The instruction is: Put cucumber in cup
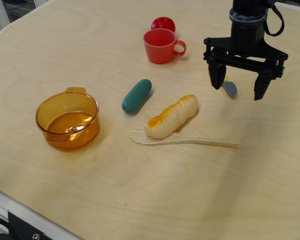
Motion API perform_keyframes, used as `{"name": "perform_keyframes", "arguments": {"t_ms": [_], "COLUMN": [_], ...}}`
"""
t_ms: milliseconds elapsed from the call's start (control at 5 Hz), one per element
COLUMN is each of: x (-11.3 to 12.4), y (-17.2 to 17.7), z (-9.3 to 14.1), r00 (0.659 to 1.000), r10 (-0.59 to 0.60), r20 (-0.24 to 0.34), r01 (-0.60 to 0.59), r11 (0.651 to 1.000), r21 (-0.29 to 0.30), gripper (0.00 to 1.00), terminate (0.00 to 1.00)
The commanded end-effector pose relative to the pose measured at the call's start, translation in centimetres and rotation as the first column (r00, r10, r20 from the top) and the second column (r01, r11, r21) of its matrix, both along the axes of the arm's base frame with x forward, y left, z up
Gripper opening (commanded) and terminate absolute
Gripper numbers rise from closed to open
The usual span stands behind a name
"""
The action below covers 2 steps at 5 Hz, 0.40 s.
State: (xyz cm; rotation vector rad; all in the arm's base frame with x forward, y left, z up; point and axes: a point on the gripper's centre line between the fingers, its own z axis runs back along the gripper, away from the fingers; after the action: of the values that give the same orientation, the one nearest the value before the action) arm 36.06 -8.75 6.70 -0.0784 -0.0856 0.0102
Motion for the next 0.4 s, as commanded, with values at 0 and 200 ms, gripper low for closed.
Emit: {"name": "perform_keyframes", "arguments": {"t_ms": [0,200], "x": [0.0,-2.8], "y": [0.0,2.0], "z": [0.0,1.4], "r00": [1.0,1.0], "r10": [0.0,-0.013], "r20": [0.0,-0.006], "r01": [0.0,0.014], "r11": [1.0,0.998], "r21": [0.0,0.062], "gripper": [1.0,1.0], "terminate": [0.0,0.0]}}
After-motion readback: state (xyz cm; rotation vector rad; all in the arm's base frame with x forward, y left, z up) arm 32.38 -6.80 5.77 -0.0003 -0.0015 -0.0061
